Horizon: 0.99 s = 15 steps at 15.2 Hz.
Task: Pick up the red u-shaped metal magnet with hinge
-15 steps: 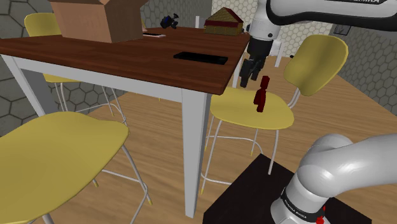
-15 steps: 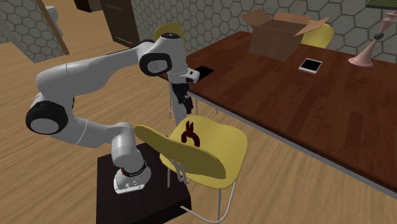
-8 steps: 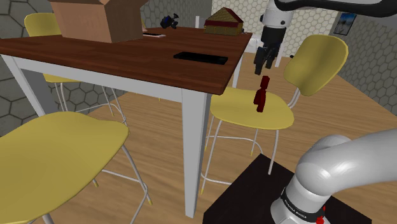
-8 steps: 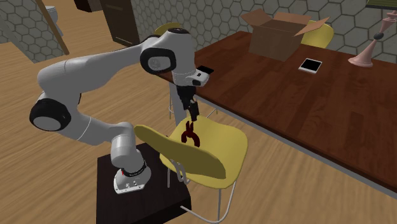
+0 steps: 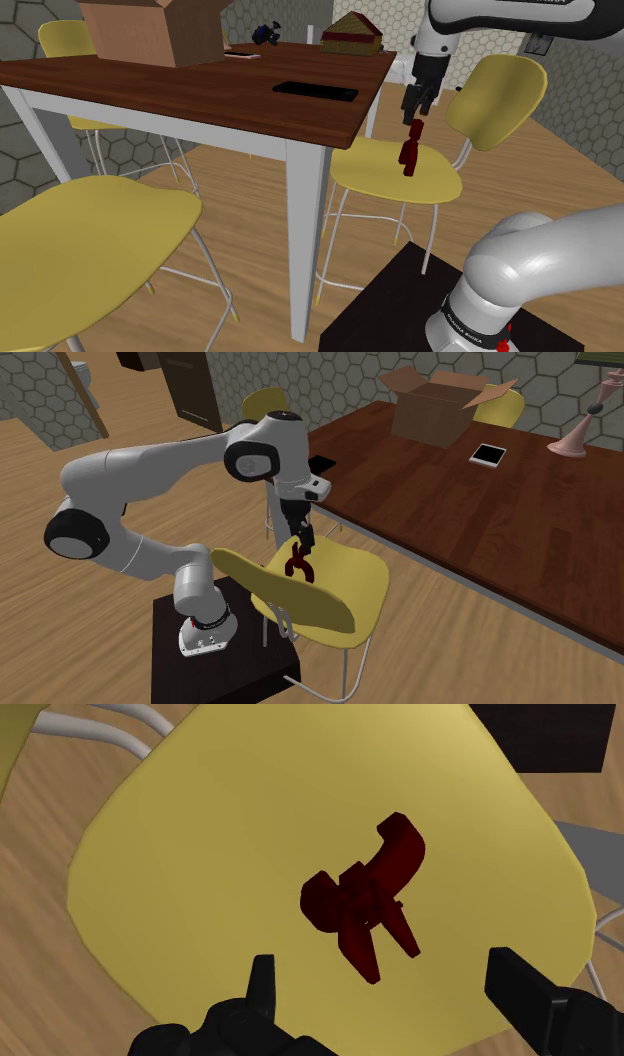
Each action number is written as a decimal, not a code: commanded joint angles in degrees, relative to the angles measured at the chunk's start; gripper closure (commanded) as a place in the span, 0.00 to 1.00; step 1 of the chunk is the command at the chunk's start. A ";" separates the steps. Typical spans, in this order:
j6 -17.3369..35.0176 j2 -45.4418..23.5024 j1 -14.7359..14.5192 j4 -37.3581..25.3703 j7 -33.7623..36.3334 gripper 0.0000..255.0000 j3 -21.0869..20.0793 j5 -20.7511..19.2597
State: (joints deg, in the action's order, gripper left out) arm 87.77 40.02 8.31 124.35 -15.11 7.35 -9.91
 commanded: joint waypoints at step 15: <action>-1.04 -0.33 0.01 -1.41 -0.24 1.00 0.01 0.01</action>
State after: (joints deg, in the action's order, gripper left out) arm 87.40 40.00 8.35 123.91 -15.30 7.45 -9.97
